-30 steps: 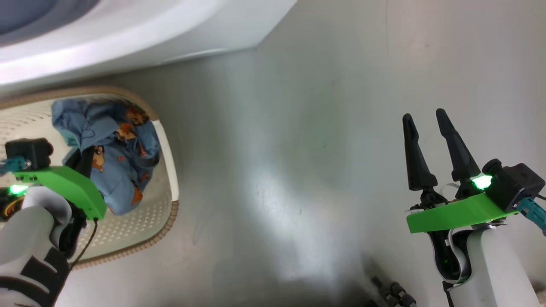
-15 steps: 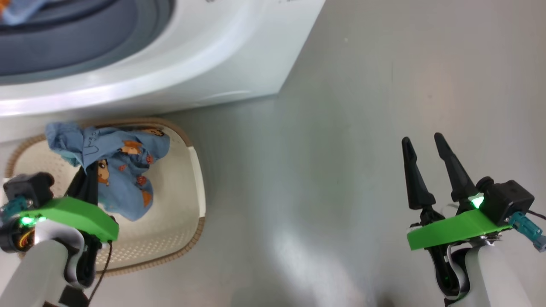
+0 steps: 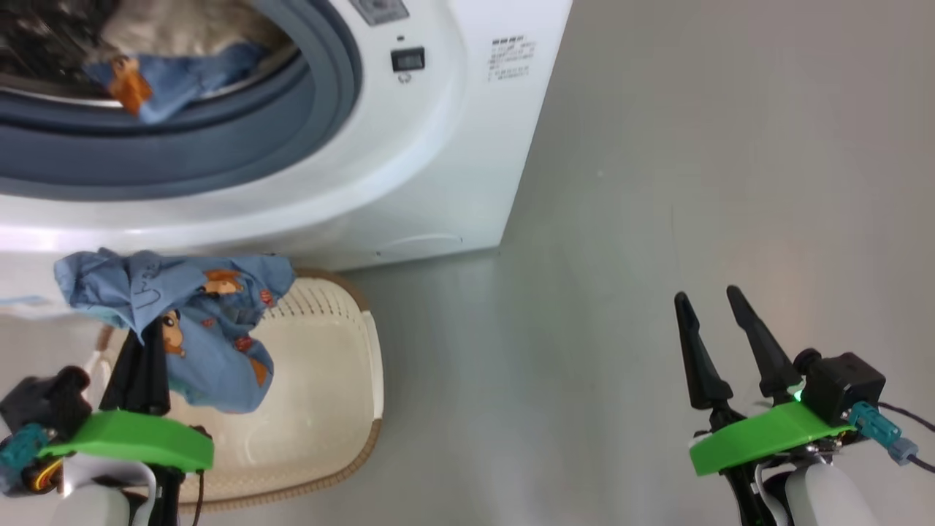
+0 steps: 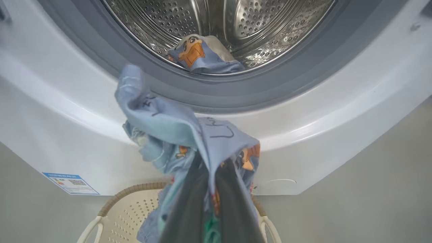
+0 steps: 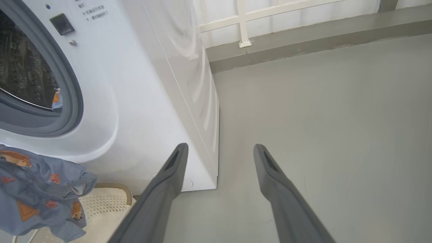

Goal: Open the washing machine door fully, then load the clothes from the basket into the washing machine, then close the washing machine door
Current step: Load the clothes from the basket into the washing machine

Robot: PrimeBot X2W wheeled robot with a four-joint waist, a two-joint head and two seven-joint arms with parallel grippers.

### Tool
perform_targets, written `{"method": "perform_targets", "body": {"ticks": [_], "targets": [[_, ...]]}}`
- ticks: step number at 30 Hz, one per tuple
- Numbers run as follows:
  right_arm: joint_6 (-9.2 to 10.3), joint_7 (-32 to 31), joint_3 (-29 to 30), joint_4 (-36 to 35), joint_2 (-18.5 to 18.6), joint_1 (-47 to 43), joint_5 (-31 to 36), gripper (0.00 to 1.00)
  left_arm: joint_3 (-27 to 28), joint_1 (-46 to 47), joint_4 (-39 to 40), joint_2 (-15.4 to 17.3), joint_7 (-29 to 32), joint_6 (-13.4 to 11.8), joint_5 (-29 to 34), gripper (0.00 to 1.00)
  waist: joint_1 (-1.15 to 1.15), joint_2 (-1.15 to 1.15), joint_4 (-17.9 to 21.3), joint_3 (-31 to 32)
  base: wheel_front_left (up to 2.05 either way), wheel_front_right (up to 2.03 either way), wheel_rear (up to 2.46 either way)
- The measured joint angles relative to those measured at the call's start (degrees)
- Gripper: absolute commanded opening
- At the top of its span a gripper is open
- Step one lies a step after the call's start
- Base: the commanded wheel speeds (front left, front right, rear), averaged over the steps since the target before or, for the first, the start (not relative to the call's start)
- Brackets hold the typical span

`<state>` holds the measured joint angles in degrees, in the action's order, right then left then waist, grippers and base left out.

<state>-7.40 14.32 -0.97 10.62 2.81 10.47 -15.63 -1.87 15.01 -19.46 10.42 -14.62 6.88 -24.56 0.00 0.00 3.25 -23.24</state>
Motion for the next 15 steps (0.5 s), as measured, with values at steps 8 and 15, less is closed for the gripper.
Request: {"method": "perform_targets", "body": {"ticks": [8, 15], "targets": [[0.00, 0.0, 0.0, 0.6, 0.0, -2.7, 0.0, 1.00, 4.3, -6.5, 7.1, -2.4, 0.0, 0.3, 5.5, 0.00, 0.00, 0.00, -0.2, 6.6, 0.00, 0.00, 0.00], [0.00, 0.0, -0.2, 0.6, 0.0, -4.7, 0.1, 1.00, 6.7, -11.1, 13.4, -3.5, 0.0, 0.5, 8.7, 0.00, 0.00, 0.00, -0.3, 11.6, 0.00, 0.00, 0.00]]}}
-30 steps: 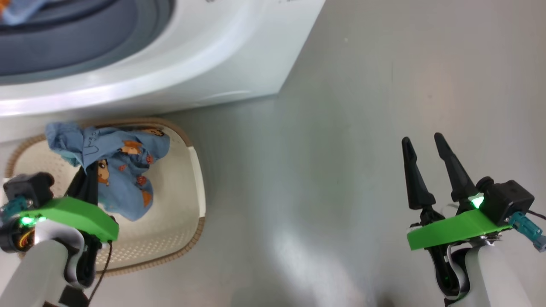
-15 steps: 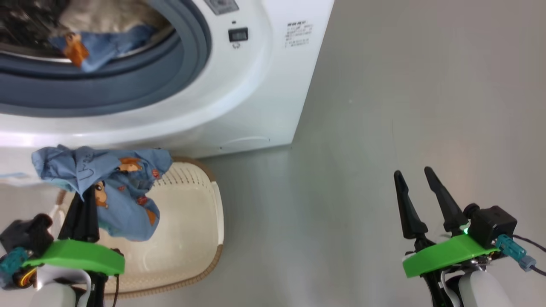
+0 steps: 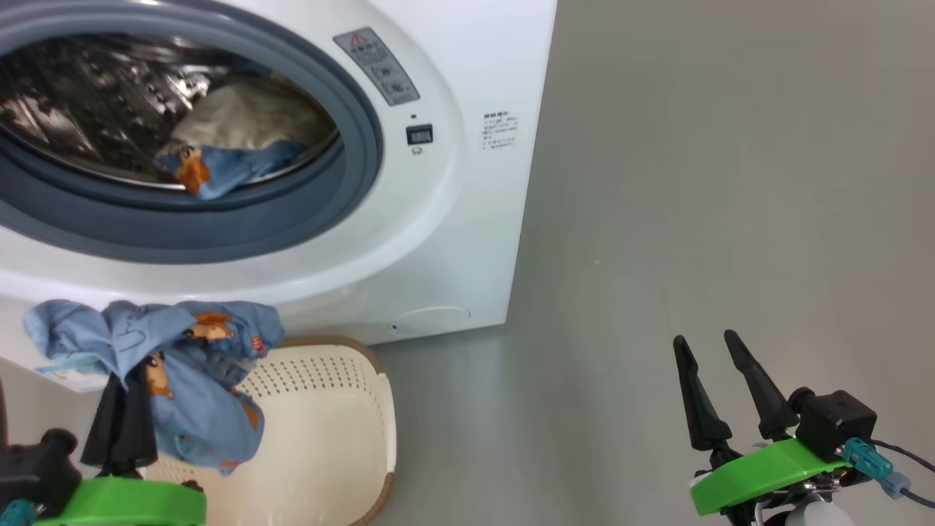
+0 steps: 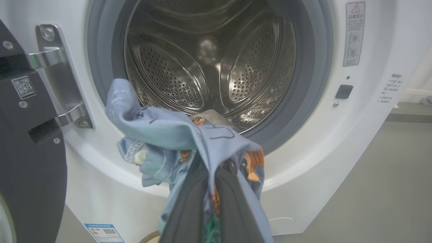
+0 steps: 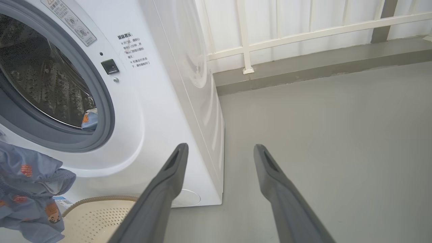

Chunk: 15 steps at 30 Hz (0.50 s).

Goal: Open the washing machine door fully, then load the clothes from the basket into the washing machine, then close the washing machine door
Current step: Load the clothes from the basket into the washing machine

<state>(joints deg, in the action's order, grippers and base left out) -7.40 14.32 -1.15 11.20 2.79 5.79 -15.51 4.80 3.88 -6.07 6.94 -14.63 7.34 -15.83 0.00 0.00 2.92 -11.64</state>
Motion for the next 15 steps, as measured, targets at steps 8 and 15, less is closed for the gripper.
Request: {"method": "perform_targets", "body": {"ticks": [8, 15], "targets": [[0.00, 0.0, -0.1, -0.6, 0.0, -1.4, 2.1, 1.00, 2.6, -4.8, 5.1, -1.5, 0.0, 0.0, 1.4, 0.00, 0.00, 0.00, -0.3, 3.7, 0.00, 0.00, 0.00], [0.00, 0.0, 0.1, -1.0, 0.0, -2.6, 2.4, 1.00, 4.2, -7.6, 6.7, -2.5, 0.0, 0.0, 2.3, 0.00, 0.00, 0.00, -0.3, 5.8, 0.00, 0.00, 0.00]]}}
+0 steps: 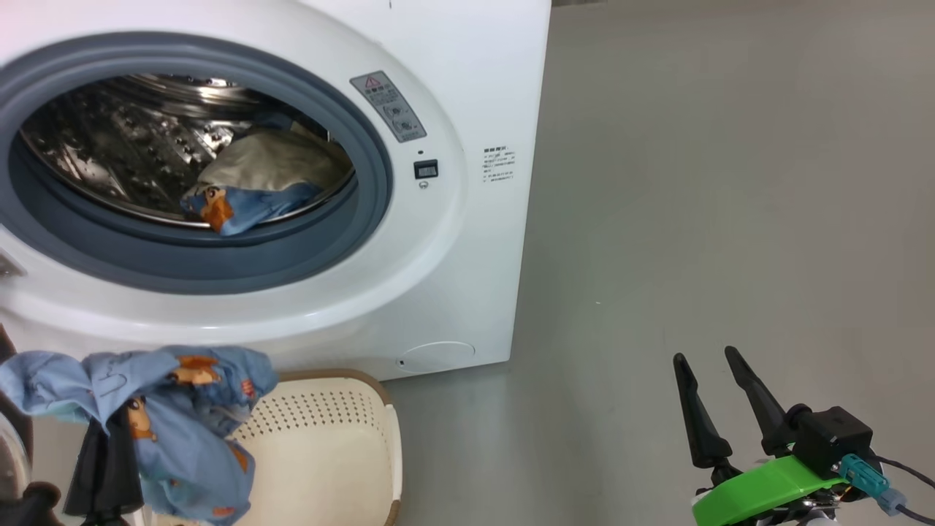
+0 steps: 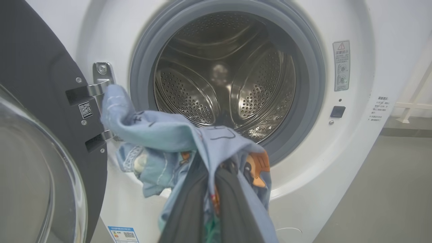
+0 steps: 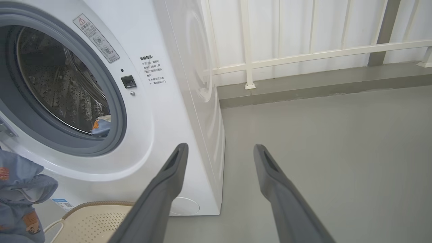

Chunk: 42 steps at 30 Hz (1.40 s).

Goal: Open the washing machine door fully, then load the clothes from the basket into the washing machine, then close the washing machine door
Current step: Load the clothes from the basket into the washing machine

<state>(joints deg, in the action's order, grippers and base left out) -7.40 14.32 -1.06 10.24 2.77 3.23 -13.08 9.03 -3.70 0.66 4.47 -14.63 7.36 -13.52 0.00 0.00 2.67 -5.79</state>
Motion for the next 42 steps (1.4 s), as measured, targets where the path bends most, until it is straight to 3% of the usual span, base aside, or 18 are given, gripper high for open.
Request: {"method": "perform_targets", "body": {"ticks": [27, 35, 42], "targets": [[0.00, 0.0, 0.6, -1.3, 0.0, -0.1, 1.0, 1.00, 0.7, -0.3, -0.6, -1.7, 0.0, 0.0, 1.2, 0.00, 0.00, 0.00, 0.0, -2.1, 0.00, 0.00, 0.00], [0.00, 0.0, 0.7, -1.9, 0.0, 0.1, 1.0, 1.00, -0.2, 7.7, -4.6, -1.1, 0.0, 0.0, 1.2, 0.00, 0.00, 0.00, 0.5, -5.8, 0.00, 0.00, 0.00], [0.00, 0.0, 0.6, -2.5, 0.0, 1.7, 1.0, 1.00, -1.7, 17.8, -9.3, 2.4, 0.0, 0.0, 1.5, 0.00, 0.00, 0.00, 1.4, -9.9, 0.00, 0.00, 0.00]]}}
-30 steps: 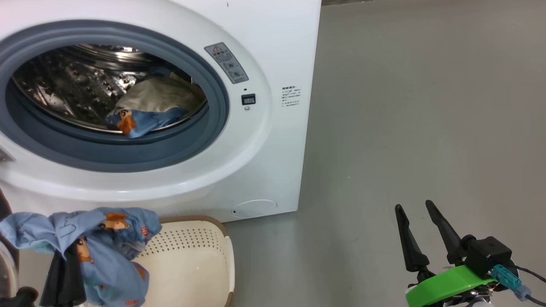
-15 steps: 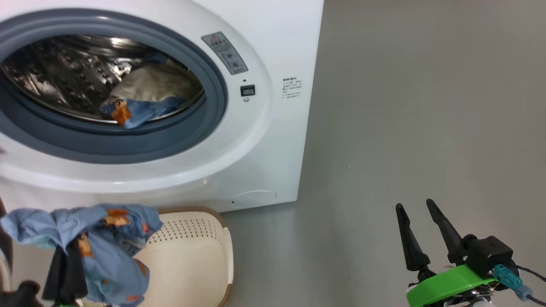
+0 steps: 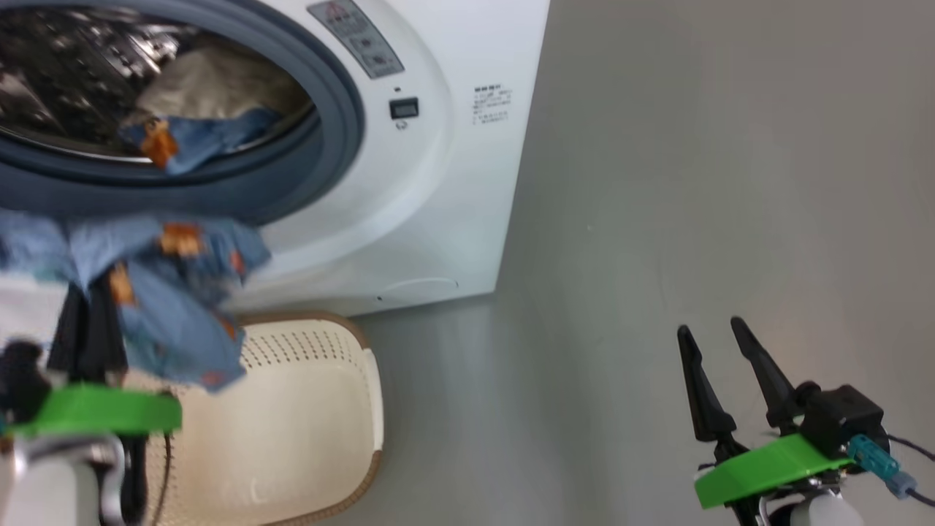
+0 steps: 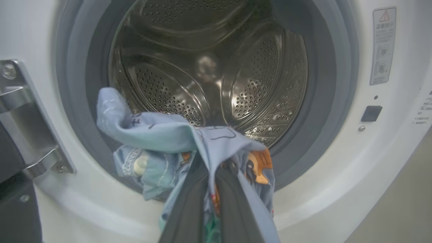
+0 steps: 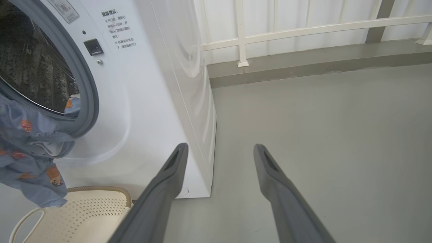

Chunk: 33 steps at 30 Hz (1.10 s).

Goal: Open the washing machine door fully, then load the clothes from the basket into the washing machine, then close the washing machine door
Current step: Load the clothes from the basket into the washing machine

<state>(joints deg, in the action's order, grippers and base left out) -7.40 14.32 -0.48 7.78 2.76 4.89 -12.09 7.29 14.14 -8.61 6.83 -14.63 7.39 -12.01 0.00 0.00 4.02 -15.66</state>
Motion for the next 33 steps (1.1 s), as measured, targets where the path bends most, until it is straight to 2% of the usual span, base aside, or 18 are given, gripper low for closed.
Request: {"method": "perform_targets", "body": {"ticks": [3, 8, 15, 22, 25, 33], "targets": [[0.00, 0.0, -0.3, -0.1, 0.0, 0.8, -0.1, 1.00, -1.6, 3.4, -1.6, 1.9, 0.0, 0.0, 0.0, 0.00, 0.00, 0.00, 0.4, -1.3, 0.00, 0.00, 0.00], [0.00, 0.0, -0.9, -0.7, 0.0, 3.0, -0.6, 1.00, -3.7, 15.2, -9.5, 7.6, 0.0, 0.0, -1.7, 0.00, 0.00, 0.00, 2.0, -5.3, 0.00, 0.00, 0.00], [0.00, 0.0, -1.0, -1.3, 0.0, 4.4, -1.9, 1.00, -6.6, 27.6, -18.8, 11.1, 0.0, 0.0, -3.5, 0.00, 0.00, 0.00, 4.3, -10.1, 0.00, 0.00, 0.00], [0.00, 0.0, -1.5, -1.8, 0.0, 6.0, -2.8, 1.00, -8.3, 37.4, -27.0, 13.4, 2.1, 0.0, -5.6, 0.00, 0.00, 0.00, 6.7, -14.8, 0.00, 0.00, 0.00], [0.00, 0.0, -1.7, -2.0, 0.0, 6.0, -3.3, 1.00, -9.2, 41.3, -31.0, 14.5, 4.8, 0.0, -6.0, 0.00, 0.00, 0.00, 7.5, -16.8, 0.00, 0.00, 0.00], [0.00, 0.0, -1.9, -3.0, 0.0, 7.2, -4.3, 1.00, -11.8, 51.0, -36.6, 15.3, 8.0, 0.0, -8.0, 0.00, 0.00, 0.00, 8.6, -22.6, 0.00, 0.00, 0.00]]}}
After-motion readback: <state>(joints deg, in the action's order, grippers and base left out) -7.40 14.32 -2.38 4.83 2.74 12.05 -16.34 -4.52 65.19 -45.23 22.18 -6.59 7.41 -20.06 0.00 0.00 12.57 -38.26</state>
